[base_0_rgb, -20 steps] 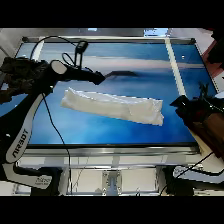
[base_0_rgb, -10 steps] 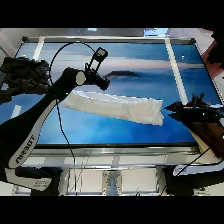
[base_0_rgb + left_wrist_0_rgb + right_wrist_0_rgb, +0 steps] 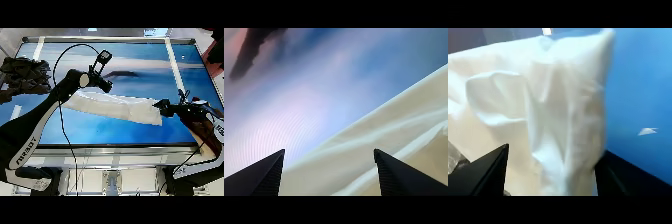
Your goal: Fold the shirts.
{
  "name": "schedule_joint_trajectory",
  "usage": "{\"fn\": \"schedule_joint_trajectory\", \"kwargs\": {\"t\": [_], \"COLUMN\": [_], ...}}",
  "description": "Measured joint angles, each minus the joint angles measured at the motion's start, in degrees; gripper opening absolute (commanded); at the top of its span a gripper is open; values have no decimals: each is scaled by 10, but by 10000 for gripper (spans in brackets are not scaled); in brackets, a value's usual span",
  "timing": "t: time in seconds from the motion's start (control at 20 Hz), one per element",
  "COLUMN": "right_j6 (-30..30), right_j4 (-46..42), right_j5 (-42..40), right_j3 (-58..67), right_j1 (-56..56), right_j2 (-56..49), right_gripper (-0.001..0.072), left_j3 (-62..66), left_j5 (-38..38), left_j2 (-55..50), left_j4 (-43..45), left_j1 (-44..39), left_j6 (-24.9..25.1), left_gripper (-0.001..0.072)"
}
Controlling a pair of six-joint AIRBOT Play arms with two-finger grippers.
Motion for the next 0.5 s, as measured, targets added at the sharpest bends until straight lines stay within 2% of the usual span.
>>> {"fn": "schedule_joint_trajectory", "kwargs": {"t": [0.05, 0.1, 0.15, 0.2, 0.25, 0.5], "right_j6": [0, 0, 0, 1, 0, -33], "right_j4": [-3, -7, -10, -14, -15, 70], "right_j5": [0, 3, 6, 9, 7, 69], "right_j3": [0, 0, 0, -1, -1, 0], "right_j1": [10, 18, 26, 32, 37, 45], "right_j2": [-1, -2, -3, -3, -3, 9], "right_gripper": [469, 396, 297, 155, 38, 31], "left_j3": [0, 0, 0, 0, 0, 0], "left_j5": [0, 0, 0, 0, 0, -22], "left_j2": [0, 0, -2, -4, -7, -44], "left_j4": [-1, -3, -4, -6, -9, -15], "left_j1": [0, 0, 0, -1, -1, -1], "left_j6": [0, 0, 0, 0, 0, -23], "left_gripper": [626, 518, 320, 78, 10, 10]}}
